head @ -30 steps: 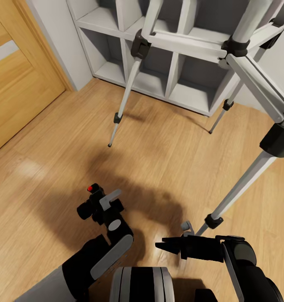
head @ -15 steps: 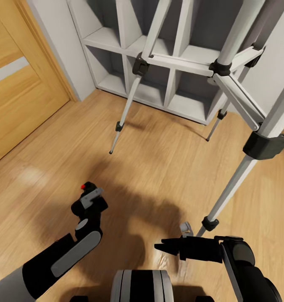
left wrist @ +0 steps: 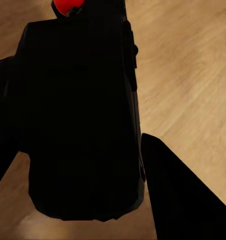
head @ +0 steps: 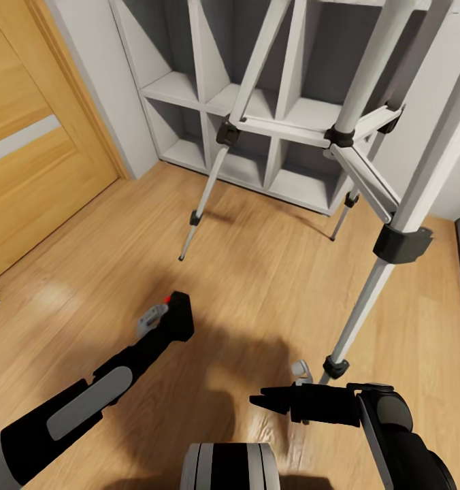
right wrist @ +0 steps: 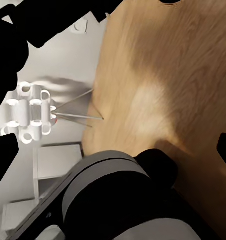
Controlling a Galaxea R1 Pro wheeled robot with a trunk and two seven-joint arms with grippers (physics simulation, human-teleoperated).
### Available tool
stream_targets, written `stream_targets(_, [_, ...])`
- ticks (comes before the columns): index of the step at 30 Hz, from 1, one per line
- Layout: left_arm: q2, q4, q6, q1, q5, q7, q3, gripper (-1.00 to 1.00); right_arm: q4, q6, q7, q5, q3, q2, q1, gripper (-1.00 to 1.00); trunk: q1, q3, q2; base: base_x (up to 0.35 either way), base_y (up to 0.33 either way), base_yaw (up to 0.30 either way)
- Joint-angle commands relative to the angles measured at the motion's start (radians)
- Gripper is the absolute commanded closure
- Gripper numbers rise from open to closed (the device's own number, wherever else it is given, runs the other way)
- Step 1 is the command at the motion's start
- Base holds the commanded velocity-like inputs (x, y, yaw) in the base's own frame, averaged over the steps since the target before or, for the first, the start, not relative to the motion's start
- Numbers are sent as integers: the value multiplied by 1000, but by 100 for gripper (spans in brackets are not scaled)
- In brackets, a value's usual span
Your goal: Attach the digital camera to the camera tripod in the bedroom.
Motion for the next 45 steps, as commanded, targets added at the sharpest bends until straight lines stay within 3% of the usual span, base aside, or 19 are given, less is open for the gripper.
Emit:
stream_targets(1, [1, -1, -8, -1, 9, 2, -3, 100, -1, 9, 7, 5, -1, 0, -1, -100, -1, 3, 0, 0, 0, 0])
stream_targets(22, [2, 2, 3, -1, 13, -6, -4, 100, -1, 9, 8, 4, 0, 2, 0, -100, -10, 85, 5, 0, 0, 0])
stream_targets(32, [1, 3, 90, -1, 9, -8, -4, 100, -2, 9, 8, 4, 0, 5, 0, -100, -15, 123, 7, 0, 0, 0])
stream_targets(45, [-6, 33, 96, -1, 5, -7, -2, 100, -2, 9, 7, 4, 4, 1, 0, -100, -20, 173, 10, 0, 0, 0])
